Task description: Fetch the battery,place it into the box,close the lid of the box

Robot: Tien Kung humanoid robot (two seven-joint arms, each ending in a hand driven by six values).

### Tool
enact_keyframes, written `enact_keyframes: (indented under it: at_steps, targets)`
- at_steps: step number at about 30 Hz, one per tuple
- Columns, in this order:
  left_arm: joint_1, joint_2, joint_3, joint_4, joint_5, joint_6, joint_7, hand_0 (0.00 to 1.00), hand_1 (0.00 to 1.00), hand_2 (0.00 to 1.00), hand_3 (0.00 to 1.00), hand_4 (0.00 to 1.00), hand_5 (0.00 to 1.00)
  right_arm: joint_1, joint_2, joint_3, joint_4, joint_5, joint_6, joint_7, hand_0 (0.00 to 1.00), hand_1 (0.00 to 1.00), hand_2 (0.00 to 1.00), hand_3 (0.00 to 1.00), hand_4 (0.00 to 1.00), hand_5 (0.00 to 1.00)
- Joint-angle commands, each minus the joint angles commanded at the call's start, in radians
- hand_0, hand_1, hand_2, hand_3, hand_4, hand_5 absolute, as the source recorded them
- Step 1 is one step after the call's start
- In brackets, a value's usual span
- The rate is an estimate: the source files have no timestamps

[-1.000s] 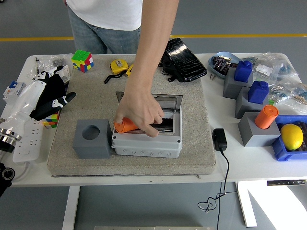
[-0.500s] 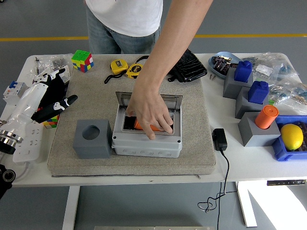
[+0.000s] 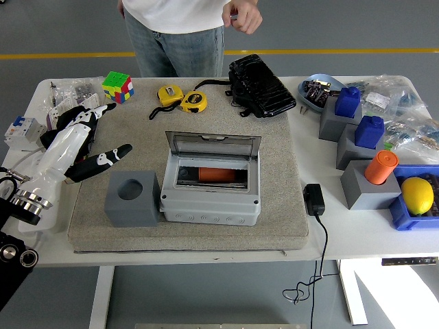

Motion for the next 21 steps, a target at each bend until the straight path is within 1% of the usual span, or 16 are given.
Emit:
enact_keyframes:
  at_steps: [2, 3, 8, 9, 10, 14, 18, 20, 21]
  targets:
    - [-0.016, -0.008, 0.013, 0.002, 0.000, -0.004, 0.001, 0.998, 0.998, 0.945, 0.937, 0.998, 0.998, 0.001, 0.000, -0.002, 0.000, 0.002, 0.000, 0.001, 0.855, 0.801, 0.777, 0.834, 0.998, 0.998]
    - [-0.029, -0.013, 0.022, 0.005, -0.002, -0.006, 0.000, 0.998, 0.980, 0.921, 0.907, 0.998, 0.998, 0.001, 0.000, -0.002, 0.000, 0.002, 0.000, 0.000, 0.855, 0.800, 0.777, 0.834, 0.998, 0.998]
    - [-0.082, -0.024, 0.064, 0.018, 0.000, -0.018, 0.008, 0.998, 0.980, 0.921, 0.907, 0.998, 0.998, 0.006, 0.000, -0.007, 0.000, 0.007, -0.002, 0.000, 0.855, 0.800, 0.777, 0.834, 0.998, 0.998]
    - [-0.091, -0.026, 0.070, 0.021, 0.001, -0.020, 0.010, 0.998, 0.976, 0.905, 0.883, 0.998, 0.998, 0.007, 0.000, -0.008, 0.000, 0.008, -0.002, 0.000, 0.855, 0.799, 0.776, 0.835, 0.998, 0.998]
    - [-0.104, -0.031, 0.082, 0.025, 0.002, -0.022, 0.013, 0.998, 0.976, 0.905, 0.883, 0.998, 0.998, 0.007, 0.000, -0.007, 0.000, 0.007, -0.002, 0.000, 0.855, 0.799, 0.776, 0.835, 0.998, 0.998]
    - [-0.136, -0.049, 0.119, 0.036, 0.011, -0.033, 0.029, 0.998, 0.976, 0.905, 0.883, 0.998, 0.998, 0.004, 0.001, -0.002, 0.000, 0.002, -0.003, -0.002, 0.855, 0.799, 0.776, 0.835, 0.998, 0.998]
    - [-0.161, -0.065, 0.148, 0.057, 0.014, -0.039, 0.034, 0.998, 0.977, 0.899, 0.877, 0.998, 0.998, 0.001, 0.003, -0.003, 0.000, 0.004, -0.003, -0.001, 0.854, 0.798, 0.776, 0.835, 0.998, 0.998]
    - [-0.174, -0.070, 0.163, 0.070, 0.013, -0.041, 0.034, 0.998, 0.977, 0.899, 0.877, 0.998, 0.998, 0.001, 0.004, -0.005, 0.000, 0.005, -0.003, -0.001, 0.854, 0.798, 0.776, 0.835, 0.998, 0.998]
    - [-0.178, -0.071, 0.168, 0.074, 0.012, -0.041, 0.033, 0.998, 0.983, 0.898, 0.861, 0.998, 0.998, 0.001, 0.005, -0.006, 0.000, 0.006, -0.003, -0.001, 0.854, 0.798, 0.776, 0.834, 0.998, 0.998]
